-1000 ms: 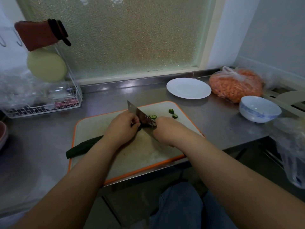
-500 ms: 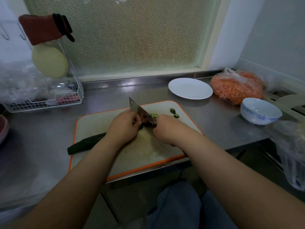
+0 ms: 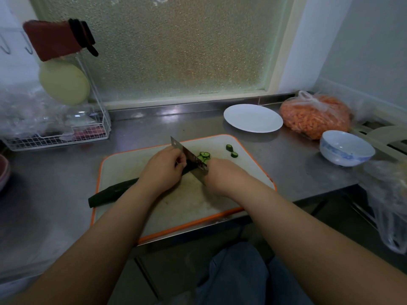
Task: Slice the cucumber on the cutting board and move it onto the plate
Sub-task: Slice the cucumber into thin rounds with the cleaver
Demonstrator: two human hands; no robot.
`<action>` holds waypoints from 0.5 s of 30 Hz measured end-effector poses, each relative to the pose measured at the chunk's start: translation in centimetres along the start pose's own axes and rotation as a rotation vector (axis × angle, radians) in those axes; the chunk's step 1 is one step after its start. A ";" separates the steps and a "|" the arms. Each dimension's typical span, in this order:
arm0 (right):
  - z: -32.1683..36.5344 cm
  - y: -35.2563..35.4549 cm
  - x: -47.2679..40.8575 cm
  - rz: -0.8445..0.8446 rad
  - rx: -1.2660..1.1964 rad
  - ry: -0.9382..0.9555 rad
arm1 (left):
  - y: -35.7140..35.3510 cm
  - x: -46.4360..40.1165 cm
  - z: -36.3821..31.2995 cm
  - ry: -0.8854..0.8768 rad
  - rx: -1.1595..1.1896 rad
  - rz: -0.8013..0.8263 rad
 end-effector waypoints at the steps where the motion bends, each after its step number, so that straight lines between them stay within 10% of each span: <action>1: 0.0 0.0 0.1 -0.014 0.004 0.004 | 0.0 0.0 0.0 0.000 0.004 0.001; 15: 0.7 1.8 1.3 -0.054 0.000 0.033 | 0.2 0.1 0.1 0.032 0.014 -0.028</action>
Point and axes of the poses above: each hand's wrist, its own x-axis away from the middle knuckle, its own y-axis out of the back of the hand, z = x × y, the point moved 5 cm from there along -x, towards the middle knuckle, and after that the axes turned 3 degrees about x, right-handed, at the moved point
